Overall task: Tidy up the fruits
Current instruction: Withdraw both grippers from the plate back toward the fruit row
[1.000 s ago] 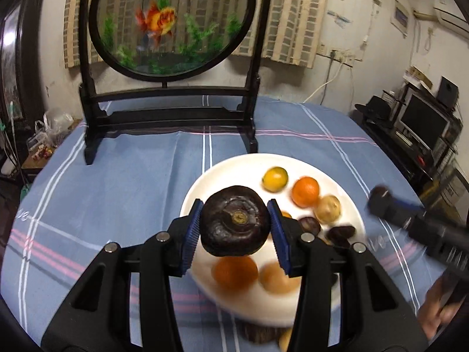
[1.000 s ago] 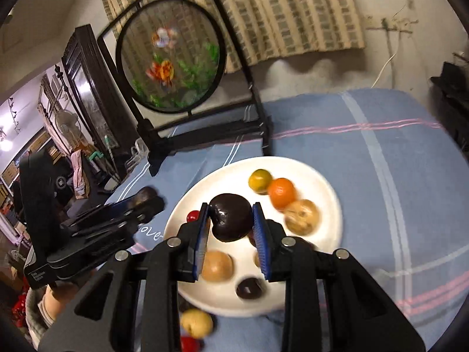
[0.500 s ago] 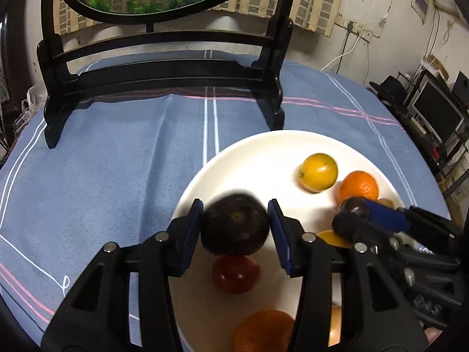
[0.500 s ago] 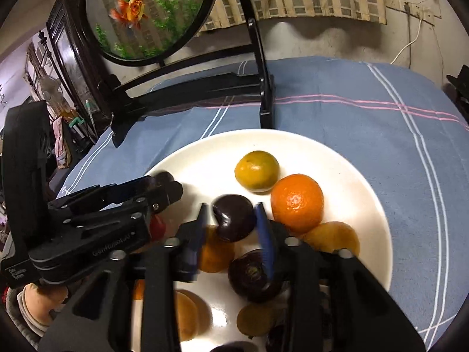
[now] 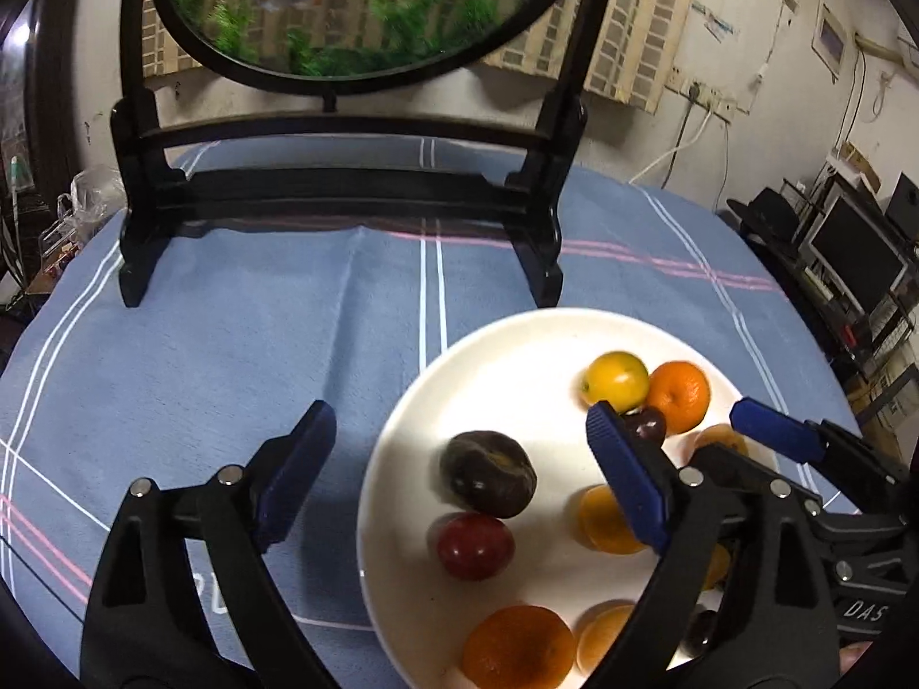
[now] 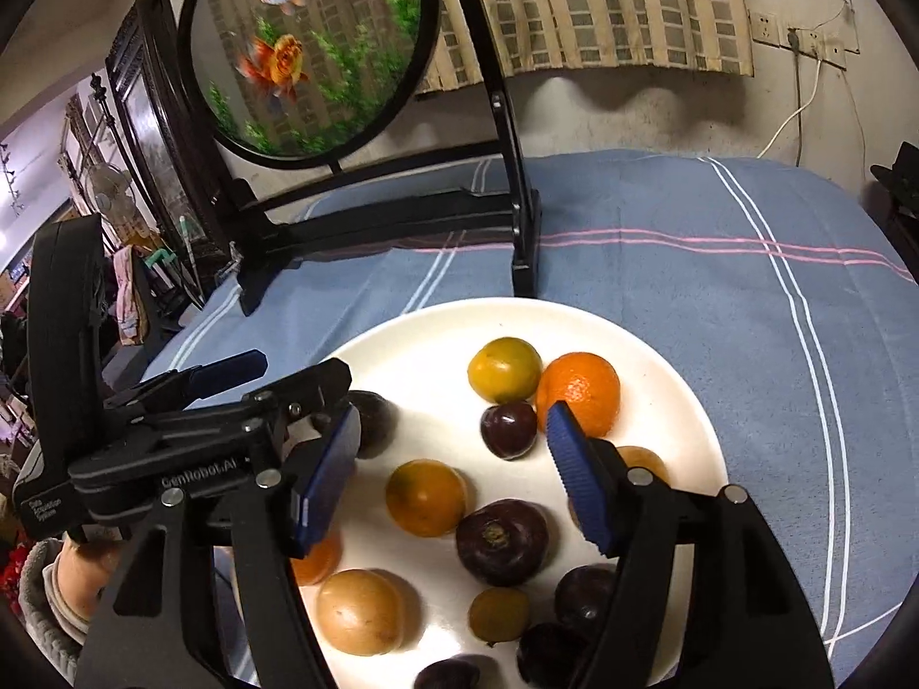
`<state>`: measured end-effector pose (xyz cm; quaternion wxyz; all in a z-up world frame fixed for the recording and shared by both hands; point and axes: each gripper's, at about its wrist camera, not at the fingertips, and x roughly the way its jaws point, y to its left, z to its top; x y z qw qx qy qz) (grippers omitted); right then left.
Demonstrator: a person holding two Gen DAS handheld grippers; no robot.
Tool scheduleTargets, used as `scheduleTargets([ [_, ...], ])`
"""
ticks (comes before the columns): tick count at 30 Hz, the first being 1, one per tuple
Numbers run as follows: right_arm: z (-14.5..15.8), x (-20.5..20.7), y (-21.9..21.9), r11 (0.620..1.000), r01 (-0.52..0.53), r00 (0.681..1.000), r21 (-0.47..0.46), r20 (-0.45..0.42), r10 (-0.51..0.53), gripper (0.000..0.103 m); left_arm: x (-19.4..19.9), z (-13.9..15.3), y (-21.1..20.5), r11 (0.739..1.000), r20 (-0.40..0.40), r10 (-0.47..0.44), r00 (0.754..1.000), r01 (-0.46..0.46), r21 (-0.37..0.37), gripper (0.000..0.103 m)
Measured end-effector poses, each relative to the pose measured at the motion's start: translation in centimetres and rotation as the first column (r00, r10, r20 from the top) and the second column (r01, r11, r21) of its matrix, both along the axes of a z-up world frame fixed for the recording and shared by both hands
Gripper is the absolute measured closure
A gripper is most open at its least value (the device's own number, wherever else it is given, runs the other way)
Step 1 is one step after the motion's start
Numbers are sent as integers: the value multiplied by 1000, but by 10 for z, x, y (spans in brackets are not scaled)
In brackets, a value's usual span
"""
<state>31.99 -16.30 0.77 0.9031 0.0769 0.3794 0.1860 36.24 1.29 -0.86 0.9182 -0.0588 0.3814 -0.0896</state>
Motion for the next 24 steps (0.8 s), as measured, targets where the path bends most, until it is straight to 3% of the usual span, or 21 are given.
scheduleTargets([
  [4, 21, -15, -3, 999, -2, 1000, 50, 20, 1, 34, -12, 22, 4, 999, 45, 32, 998, -32, 9, 10],
  [8, 44, -42, -8, 993, -2, 1000, 114, 21, -1, 23, -43, 34, 3, 1000, 58, 12, 998, -12, 1, 5],
  [9, 50, -56, -10, 993, 0, 999, 114, 46, -5, 14, -57, 32, 3, 1000, 60, 4, 998, -5, 17, 4],
  [11, 55, -79, -13, 994, 20, 997, 110, 77, -29, 7, -79, 25, 2, 998, 46, 7, 999, -10, 65, 4],
  [13, 56, -99, -19, 993, 30, 996, 112, 78, -39, 7, -102, 18, 4, 997, 44, 6, 999, -9, 82, 4],
  [19, 20, -161, -73, 973, 131, 989, 189, 41, -141, 2, -170, -22, 9, 993, 8, 7, 1000, -8, 122, 3],
  [24, -17, -161, -116, 916, 260, 964, 307, -144, -225, 2, -174, -39, -2, 982, -29, 11, 1000, -5, 190, 3],
])
